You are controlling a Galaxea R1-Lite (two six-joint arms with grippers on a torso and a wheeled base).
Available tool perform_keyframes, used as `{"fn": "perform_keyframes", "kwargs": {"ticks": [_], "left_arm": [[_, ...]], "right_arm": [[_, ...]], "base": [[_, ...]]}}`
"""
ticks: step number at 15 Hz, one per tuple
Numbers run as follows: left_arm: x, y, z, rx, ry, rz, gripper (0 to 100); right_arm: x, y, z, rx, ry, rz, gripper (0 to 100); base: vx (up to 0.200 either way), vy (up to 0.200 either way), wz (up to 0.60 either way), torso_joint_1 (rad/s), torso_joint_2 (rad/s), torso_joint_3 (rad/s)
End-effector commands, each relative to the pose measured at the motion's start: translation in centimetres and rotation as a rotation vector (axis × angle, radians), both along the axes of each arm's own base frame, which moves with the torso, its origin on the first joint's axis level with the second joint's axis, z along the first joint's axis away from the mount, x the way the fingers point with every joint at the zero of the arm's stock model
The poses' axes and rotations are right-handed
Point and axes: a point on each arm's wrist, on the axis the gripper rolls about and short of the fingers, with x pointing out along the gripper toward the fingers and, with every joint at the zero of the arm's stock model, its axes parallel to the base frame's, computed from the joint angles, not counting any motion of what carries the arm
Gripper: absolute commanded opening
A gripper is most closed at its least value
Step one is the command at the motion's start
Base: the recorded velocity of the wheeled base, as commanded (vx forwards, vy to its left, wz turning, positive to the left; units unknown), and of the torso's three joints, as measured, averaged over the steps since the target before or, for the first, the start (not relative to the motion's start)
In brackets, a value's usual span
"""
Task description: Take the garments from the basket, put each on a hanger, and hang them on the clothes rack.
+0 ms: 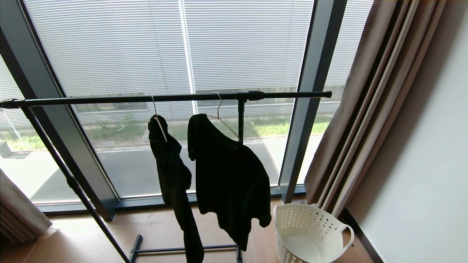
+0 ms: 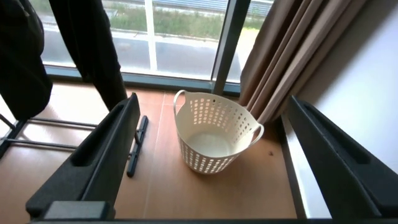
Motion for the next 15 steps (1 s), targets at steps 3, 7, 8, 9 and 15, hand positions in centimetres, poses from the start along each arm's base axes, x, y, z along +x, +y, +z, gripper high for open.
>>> {"fn": "perform_keyframes", "kwargs": {"ticks": [3,7,8,9,15], "left_arm": [[-0.5,0.2,0.1,-0.002,-0.067,0.055,100],[-2.2,0.5,0.2,-0.014,-0.259,0.147,100],[-2.5,0.5,0.1,-0.006,-0.296,0.161,100],[-3.0,0.5,0.1,-0.011,-0.355,0.161,100],[-4.1,0.4,-0.1,0.013,-0.485,0.216,100]], "right_arm": [[-0.7,0.0,-0.1,0.003,-0.086,-0.004,100],[-0.9,0.0,-0.1,0.004,-0.109,-0.004,100],[-0.9,0.0,-0.1,0.004,-0.111,-0.004,100],[-0.9,0.0,-0.2,0.005,-0.12,-0.004,100],[-1.5,0.0,-0.2,0.017,-0.195,-0.031,100]], "base": [[0.0,0.0,0.0,0.0,0.0,0.0],[0.0,0.0,0.0,0.0,0.0,0.0],[0.0,0.0,0.0,0.0,0.0,0.0],[0.0,0.0,0.0,0.0,0.0,0.0],[0.0,0.0,0.0,0.0,0.0,0.0]]}}
